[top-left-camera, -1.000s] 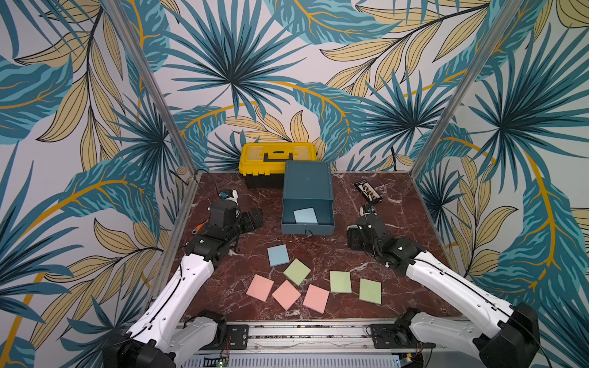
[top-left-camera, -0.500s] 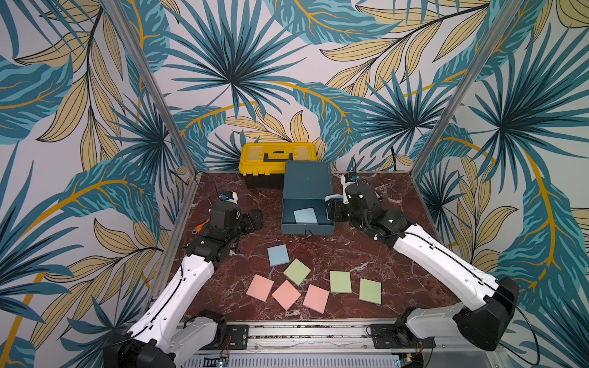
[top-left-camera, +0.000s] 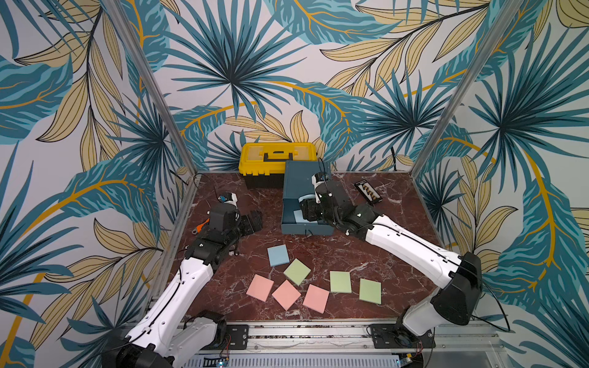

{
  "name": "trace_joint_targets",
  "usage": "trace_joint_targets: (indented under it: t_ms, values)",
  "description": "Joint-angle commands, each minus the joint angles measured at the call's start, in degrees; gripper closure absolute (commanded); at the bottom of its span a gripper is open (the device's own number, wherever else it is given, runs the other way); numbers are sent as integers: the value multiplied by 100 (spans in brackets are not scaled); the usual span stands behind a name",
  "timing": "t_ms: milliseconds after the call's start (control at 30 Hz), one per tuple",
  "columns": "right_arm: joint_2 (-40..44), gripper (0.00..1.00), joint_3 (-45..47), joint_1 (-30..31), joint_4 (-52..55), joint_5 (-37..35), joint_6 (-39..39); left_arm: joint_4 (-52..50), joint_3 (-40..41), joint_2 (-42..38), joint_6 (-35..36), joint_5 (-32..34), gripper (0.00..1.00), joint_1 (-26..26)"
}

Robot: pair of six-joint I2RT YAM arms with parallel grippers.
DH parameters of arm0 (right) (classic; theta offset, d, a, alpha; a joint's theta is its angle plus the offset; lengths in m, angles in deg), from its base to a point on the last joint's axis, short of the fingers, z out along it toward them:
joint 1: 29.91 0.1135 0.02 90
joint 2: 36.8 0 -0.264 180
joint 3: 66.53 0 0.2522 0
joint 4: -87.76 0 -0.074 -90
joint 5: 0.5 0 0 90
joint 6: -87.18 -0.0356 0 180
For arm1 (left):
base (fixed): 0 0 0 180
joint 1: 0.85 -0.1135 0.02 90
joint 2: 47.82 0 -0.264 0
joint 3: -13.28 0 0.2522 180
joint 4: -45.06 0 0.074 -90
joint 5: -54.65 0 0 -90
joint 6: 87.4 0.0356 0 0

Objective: Please put the sticky notes in the drawer by color
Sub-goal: Place the sticky notes in the drawer.

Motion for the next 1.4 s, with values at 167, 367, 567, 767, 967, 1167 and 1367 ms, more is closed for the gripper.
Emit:
trace_joint_targets:
  t_ms: [167, 367, 567, 767, 967, 1167, 1367]
  values:
    - [-49, 33, -18, 161, 5, -237, -141, 144, 158, -154, 62, 29, 0, 7]
    - [12, 32, 115, 392, 9, -345, -211, 187, 215, -180, 42, 14, 0, 11]
    - [80, 29, 232, 411, 82, -404, -300, 164, 258, -205, 33, -12, 0, 12]
    - [160, 27, 291, 419, 220, -554, -363, 59, 268, -234, 10, -78, 0, 9]
    - [302, 30, 524, 426, -22, -649, -310, 111, 316, -252, -11, -64, 0, 13]
    - [276, 25, 425, 421, -33, -977, -276, 121, 312, -225, -20, -69, 0, 16]
    - [221, 25, 387, 418, -178, -1172, -203, 101, 321, -256, -3, -51, 0, 6]
